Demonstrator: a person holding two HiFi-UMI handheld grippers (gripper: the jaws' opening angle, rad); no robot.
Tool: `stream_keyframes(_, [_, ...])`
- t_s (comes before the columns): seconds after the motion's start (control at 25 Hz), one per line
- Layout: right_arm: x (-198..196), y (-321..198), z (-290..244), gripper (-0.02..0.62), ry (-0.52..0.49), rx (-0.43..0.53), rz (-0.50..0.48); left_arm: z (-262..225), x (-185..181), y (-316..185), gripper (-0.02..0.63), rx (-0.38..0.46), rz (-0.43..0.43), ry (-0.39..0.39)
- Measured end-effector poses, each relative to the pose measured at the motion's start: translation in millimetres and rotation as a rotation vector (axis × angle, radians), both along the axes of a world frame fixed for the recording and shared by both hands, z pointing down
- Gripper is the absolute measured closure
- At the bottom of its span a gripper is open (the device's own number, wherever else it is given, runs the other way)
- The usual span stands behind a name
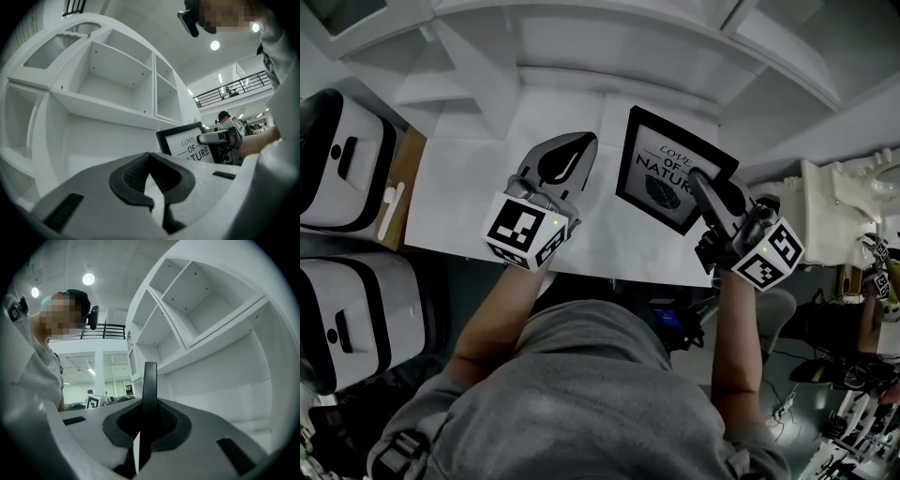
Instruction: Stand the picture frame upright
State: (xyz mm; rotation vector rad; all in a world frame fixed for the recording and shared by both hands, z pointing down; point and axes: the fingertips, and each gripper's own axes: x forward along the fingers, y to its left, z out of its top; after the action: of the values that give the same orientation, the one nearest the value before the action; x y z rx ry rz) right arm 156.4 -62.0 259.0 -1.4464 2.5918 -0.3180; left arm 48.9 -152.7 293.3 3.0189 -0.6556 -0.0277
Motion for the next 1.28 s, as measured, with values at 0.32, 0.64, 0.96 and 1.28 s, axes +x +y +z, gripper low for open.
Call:
stream_keyframes(0.32, [3.1, -1.0, 2.0, 0.558, -0.027, -0.003, 0.049, -2.4, 1.5, -7.1, 0.6, 0.003, 0.03, -0.003])
stream_keyframes(0.64, [6.9, -1.9, 6.1, 0.558, -0.054, -0.005, 0.081, 2.1, 0.6, -13.3, 0.6, -0.009, 0.037, -0.01])
stream_keyframes(0.96, [7.6, -2.1, 7.1, 0.558, -0.069, -0.004, 0.065, 9.3, -5.8, -13.2, 0.6, -0.012, 0.003, -0.028])
stream_keyframes(1.28, [12.4, -2.9, 11.7, 0.558, -0.086, 0.003, 0.022, 16.8, -13.4, -1.8, 0.6, -0.019, -0.052, -0.037])
